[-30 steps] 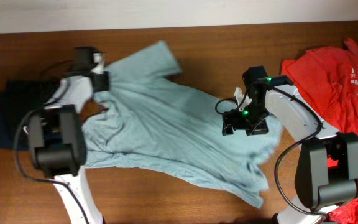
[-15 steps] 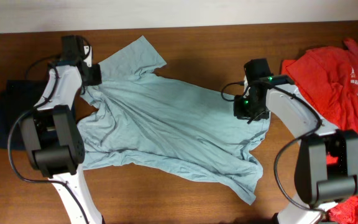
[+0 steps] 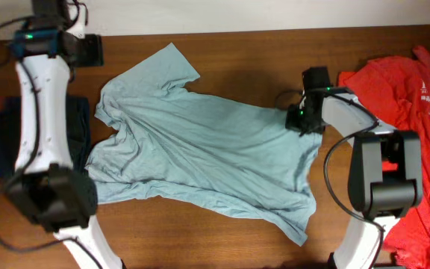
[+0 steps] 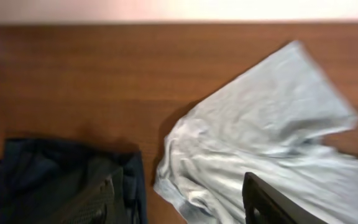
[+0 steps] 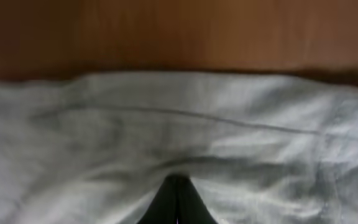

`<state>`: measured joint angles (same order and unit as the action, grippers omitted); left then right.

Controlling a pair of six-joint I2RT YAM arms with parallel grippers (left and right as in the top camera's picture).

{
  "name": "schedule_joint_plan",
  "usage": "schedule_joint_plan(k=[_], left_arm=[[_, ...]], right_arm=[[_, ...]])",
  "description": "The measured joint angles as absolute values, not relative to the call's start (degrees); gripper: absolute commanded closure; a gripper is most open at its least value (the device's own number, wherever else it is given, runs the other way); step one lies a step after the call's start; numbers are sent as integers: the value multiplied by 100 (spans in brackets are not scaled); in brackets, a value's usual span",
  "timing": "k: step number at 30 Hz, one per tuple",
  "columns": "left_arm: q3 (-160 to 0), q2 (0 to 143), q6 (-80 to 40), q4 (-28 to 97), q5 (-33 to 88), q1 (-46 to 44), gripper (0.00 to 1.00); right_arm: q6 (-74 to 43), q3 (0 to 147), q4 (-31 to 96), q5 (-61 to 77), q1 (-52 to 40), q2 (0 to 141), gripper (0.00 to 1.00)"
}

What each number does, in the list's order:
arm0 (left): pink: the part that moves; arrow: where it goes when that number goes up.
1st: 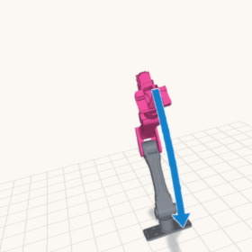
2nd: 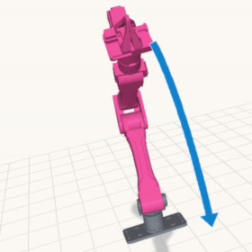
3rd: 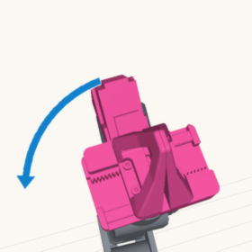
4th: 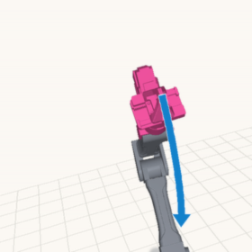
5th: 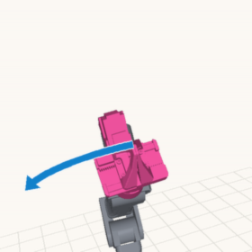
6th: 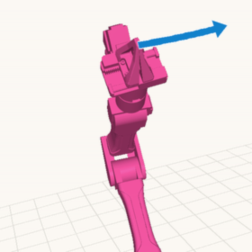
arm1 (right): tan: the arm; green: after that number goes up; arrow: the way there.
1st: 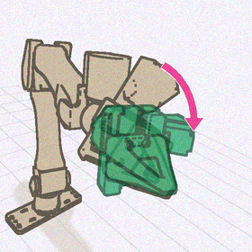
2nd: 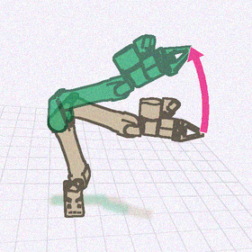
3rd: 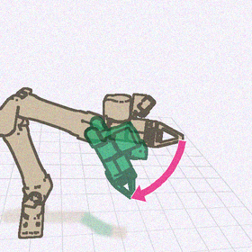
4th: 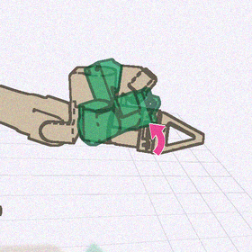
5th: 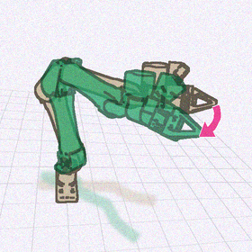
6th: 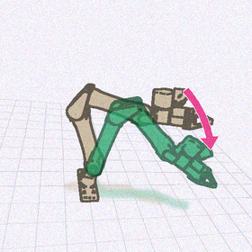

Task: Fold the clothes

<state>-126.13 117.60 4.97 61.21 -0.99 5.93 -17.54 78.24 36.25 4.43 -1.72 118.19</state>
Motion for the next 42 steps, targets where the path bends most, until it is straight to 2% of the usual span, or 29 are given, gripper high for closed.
schedule_joint_plan(k=[4,8,14,15,16,17,20,21,22,23,25,27,33,35,36,38,40,42], left_arm=[[-12656,11146,497,6333,252,563,32],[-12667,10744,506,6613,478,445,26],[-12672,10536,510,7210,633,248,25],[-12672,10536,513,7334,633,248,25],[-12672,10536,513,7452,637,248,24],[-12672,10536,515,7612,646,259,23],[-12672,10536,526,7944,642,259,13],[-12672,10536,537,8088,644,259,13],[-12672,10536,554,8189,644,259,18],[-12672,10536,556,8322,642,259,27],[-12672,10536,589,8654,631,259,33],[-12672,10536,613,8882,622,259,35],[-12663,10416,600,9647,543,259,35],[-12661,10132,563,9644,445,259,34],[-12658,9795,482,9644,338,259,33],[-12658,9282,381,9649,174,259,26],[-12654,8702,226,9647,-82,259,23],[-12606,8123,91,9647,-285,259,22]], right_arm=[[-1745,8468,3393,687,242,12307,96],[-1651,9537,3614,1328,766,12991,96],[-1446,10884,4254,1844,1280,13721,96],[-1365,11085,4449,1848,1302,13808,93],[-1273,11332,4744,1861,1319,13896,81],[-1050,11924,5417,1907,1343,14031,58],[-681,13017,6720,1955,1363,14118,36],[-582,13546,7282,1966,1363,14116,34],[-495,14022,7752,1981,1365,14114,34],[-429,14339,8038,1986,1367,14103,33],[-329,15111,8919,2008,1369,14070,33],[-244,15574,9441,2010,1369,14062,33],[-102,15987,9697,2307,1354,13646,28],[-84,15987,9699,2351,1328,13305,23],[-78,15987,9697,2344,1260,12781,18],[-89,15961,9695,2231,1046,12007,14],[-139,15812,9677,1946,722,11319,10],[-296,15340,9675,1612,93,10357,9]])
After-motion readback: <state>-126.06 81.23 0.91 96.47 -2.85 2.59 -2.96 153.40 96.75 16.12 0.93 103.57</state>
